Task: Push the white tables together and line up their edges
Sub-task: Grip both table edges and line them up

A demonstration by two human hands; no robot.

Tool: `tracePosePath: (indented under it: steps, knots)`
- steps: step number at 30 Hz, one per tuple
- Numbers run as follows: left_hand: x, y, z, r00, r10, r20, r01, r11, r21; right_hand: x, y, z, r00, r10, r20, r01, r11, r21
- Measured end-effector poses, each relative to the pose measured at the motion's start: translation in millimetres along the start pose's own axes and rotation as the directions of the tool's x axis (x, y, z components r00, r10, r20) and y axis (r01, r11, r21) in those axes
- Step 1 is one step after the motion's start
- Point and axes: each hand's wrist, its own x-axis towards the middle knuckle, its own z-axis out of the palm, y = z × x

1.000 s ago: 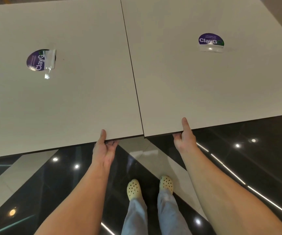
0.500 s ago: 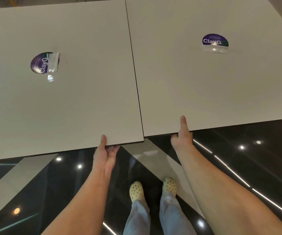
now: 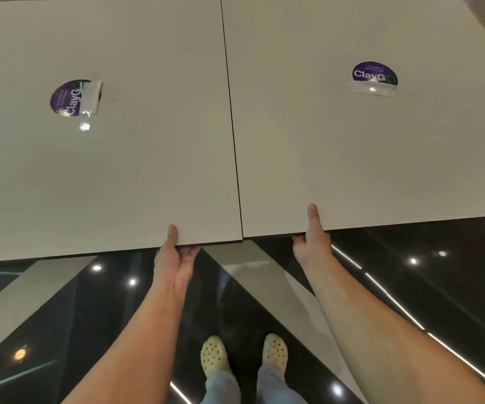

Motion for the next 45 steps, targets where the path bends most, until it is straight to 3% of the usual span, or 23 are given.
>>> tracePosePath:
  steps: [22, 41, 45]
  knots:
    - [5, 5, 3, 0.999, -0.052, -0.008, 0.053, 0.994, 0.097, -5, 1, 5, 0.999, -0.023, -0.04, 0.024, 1.0, 0.017]
    - [0, -9, 9, 0.998, -0.064, -0.023, 0.064, 0.998, 0.028, 4, 1, -7, 0.999, 0.0, 0.047, 0.001, 1.0, -0.028]
    - [2, -13, 19, 0.997, -0.074, -0.039, 0.077, 0.993, 0.085, 6, -3, -15, 1.0, -0.01, 0.019, 0.011, 0.999, -0.034]
